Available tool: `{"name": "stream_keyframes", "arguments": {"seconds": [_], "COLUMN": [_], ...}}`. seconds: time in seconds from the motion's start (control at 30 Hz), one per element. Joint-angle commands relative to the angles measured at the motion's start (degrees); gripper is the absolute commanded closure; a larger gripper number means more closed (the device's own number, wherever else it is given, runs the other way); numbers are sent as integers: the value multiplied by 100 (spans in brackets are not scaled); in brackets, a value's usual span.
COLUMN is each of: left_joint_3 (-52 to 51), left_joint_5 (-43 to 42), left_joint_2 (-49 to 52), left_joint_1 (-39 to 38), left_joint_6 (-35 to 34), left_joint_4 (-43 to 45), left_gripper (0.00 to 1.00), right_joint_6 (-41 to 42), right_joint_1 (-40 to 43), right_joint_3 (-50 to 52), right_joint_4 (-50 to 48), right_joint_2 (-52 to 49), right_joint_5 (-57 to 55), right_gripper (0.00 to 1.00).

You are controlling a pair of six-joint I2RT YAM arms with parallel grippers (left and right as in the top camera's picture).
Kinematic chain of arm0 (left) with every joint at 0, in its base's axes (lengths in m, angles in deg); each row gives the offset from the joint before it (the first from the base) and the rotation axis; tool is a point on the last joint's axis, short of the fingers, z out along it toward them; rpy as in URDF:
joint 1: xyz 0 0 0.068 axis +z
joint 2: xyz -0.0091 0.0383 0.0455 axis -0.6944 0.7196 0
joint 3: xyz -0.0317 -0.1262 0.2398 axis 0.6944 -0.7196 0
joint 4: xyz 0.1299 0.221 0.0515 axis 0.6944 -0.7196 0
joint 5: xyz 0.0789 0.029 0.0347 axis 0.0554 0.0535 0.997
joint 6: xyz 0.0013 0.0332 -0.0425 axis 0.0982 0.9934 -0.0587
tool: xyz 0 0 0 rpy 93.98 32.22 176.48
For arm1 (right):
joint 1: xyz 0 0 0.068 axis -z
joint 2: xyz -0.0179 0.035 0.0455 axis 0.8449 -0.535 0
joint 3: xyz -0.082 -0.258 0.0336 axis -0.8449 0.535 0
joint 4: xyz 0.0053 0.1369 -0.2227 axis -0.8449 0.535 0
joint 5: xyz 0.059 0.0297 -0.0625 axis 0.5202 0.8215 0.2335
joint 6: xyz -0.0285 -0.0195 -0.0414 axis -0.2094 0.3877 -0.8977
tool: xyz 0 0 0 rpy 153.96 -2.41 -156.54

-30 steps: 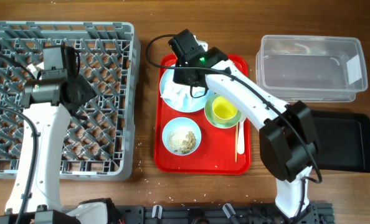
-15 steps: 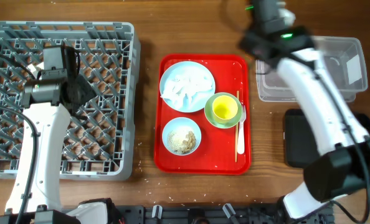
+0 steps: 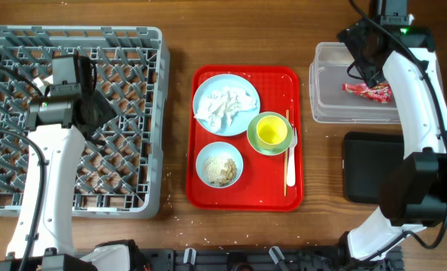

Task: Sort waste into correct bins and load items into the dishwasher rack
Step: 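Carry the red wrapper to the clear bin and release it, then return the right gripper to the plate and grasp the tissue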

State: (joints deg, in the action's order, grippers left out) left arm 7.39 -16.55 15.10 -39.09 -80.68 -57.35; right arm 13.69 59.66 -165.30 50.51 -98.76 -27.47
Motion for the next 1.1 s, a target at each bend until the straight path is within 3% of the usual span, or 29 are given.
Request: {"name": "stream_keyframes", "arguments": {"seconds": [0.0, 0.03, 0.1, 0.2, 0.23, 0.3, 0.43, 0.6, 0.8, 1.07], "left_joint_3": [92, 92, 92, 92, 92, 92, 92, 92, 92, 92], "left_joint_5": [9, 9, 7, 9, 9, 9, 9, 9, 9, 9], "left_joint_2": [-4, -4, -4, -4, -4, -4, -4, -4, -4, -4], "left_joint_1": [22, 22, 22, 22, 22, 22, 22, 22, 22, 22], "left_joint_6": [4, 4, 4, 4, 4, 4, 4, 4, 4, 4], "left_joint_4": [15, 15, 15, 15, 15, 15, 15, 15, 15, 15], "left_gripper": [0, 0, 0, 0, 0, 0, 0, 0, 0, 0], "right_joint_6": [-1998, -2177, -2610, -2830, -2804, -2472, -1043, -809, -809, -809], "right_joint_1": [-76, -221, -640, -1582, -2192, -2905, -3773, -3851, -3851, -3851], "right_joint_3": [-15, -15, -15, -15, -13, -13, -13, -13, -13, -13], "right_joint_4": [-494, -603, -627, -588, -584, -557, -352, -623, -697, -863], "right_joint_2": [-94, -79, -61, -61, -81, -219, -918, -1779, -1915, -2144], "right_joint_5": [3117, 3818, 3926, 2761, 1751, 612, -634, -669, -691, -776], "right_gripper": [0, 0, 0, 1, 1, 1, 15, 41, 68, 64]}}
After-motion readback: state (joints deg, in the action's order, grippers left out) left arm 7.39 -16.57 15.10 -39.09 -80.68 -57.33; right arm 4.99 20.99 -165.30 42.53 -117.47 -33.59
